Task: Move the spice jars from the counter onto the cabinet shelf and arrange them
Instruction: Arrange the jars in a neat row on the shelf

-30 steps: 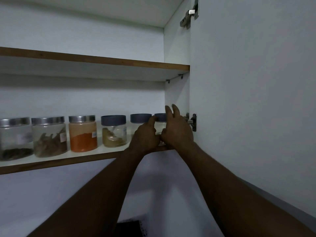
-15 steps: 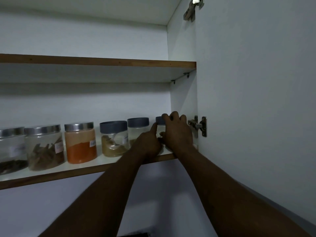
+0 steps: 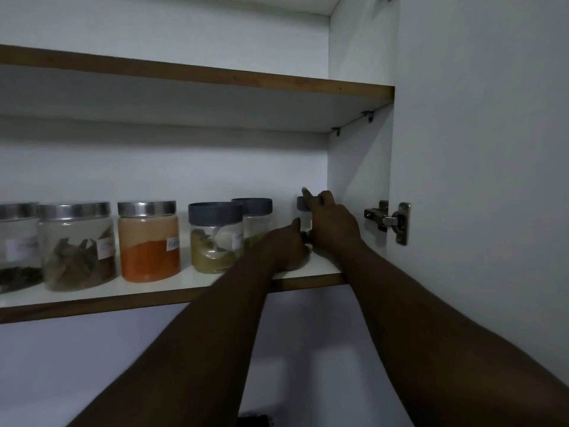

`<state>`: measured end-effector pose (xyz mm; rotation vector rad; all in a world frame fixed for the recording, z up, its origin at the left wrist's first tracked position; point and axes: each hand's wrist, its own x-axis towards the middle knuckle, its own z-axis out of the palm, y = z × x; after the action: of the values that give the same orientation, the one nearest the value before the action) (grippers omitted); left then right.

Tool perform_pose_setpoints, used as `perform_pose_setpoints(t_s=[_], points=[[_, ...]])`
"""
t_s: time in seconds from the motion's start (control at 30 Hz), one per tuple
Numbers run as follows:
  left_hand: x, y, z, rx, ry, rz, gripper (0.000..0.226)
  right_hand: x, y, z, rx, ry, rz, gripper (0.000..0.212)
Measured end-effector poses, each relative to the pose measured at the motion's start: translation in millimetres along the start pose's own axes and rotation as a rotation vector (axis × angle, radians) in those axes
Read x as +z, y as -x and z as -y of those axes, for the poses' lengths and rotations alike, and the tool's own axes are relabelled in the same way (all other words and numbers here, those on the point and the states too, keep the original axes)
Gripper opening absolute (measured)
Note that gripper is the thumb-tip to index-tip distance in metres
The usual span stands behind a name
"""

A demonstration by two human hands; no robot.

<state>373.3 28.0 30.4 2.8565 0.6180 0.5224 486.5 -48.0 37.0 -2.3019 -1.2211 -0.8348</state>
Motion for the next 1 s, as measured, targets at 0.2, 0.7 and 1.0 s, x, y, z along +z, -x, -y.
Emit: perform_pose_setpoints(t_s=[0.2,0.7,1.0], points=[[-1,-16,-3,-0.053,-0.031,0.053,0.064,1,-16,-12,-0.016,0.019,0.087,0.104],[2,-1,-8,0.026,-0.126,-0.491,0.043,4,-22,-11,-0.01,-0.063,-0.069,0.104],[-7,3,-7,-0.258,-0.156,-0.852,0.073,17,-16,29,-0.096,-0.323,0.121,0.086]])
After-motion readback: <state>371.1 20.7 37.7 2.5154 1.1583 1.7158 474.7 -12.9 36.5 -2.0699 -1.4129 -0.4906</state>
